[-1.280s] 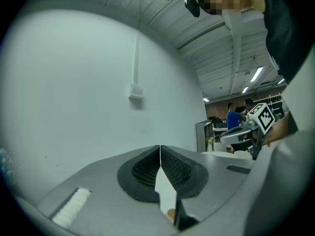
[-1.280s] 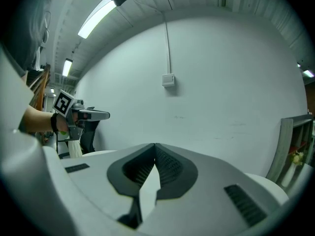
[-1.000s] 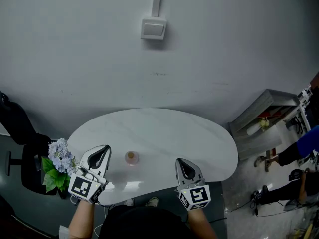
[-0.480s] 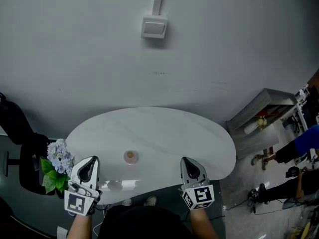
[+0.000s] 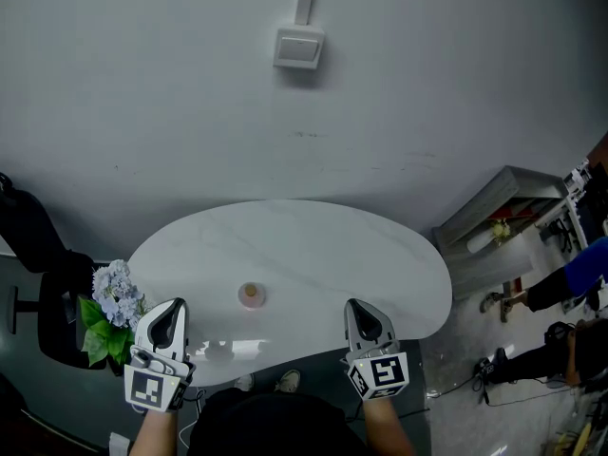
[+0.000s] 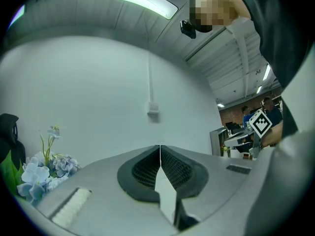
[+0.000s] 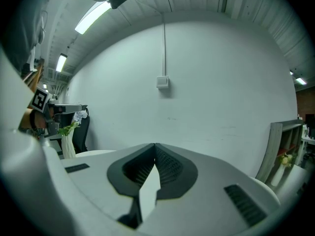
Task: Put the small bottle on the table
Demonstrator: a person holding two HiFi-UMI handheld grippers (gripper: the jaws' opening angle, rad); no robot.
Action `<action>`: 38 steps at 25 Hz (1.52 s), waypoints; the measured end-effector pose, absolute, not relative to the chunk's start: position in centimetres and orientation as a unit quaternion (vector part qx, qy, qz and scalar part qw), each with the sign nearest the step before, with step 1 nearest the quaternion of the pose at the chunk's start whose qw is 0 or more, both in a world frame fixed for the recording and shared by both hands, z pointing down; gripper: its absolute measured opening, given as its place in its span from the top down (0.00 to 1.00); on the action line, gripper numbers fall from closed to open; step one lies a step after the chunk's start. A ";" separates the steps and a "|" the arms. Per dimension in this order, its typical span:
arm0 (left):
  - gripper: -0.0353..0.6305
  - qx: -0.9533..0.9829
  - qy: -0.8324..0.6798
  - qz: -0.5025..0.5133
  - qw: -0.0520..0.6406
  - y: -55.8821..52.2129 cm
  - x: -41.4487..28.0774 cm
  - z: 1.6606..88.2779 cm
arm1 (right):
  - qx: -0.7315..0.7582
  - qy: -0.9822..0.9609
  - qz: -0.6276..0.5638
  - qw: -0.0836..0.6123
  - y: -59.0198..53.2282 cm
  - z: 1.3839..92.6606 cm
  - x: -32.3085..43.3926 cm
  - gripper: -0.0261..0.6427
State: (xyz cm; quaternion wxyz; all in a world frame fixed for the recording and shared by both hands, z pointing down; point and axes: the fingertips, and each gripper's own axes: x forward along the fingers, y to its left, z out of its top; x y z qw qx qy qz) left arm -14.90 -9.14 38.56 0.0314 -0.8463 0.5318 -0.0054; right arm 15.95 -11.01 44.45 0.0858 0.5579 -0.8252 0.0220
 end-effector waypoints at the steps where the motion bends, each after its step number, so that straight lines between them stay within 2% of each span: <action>1: 0.93 -0.847 0.531 -0.005 0.031 -9.1 -14.9 38.6 | 0.559 -0.824 0.024 0.087 -10.8 44.6 16.0 0.95; 38: 0.93 -0.859 0.512 -0.008 0.022 -7.5 -14.2 39.5 | 0.569 -0.817 0.010 0.096 -7.8 44.7 15.4 0.95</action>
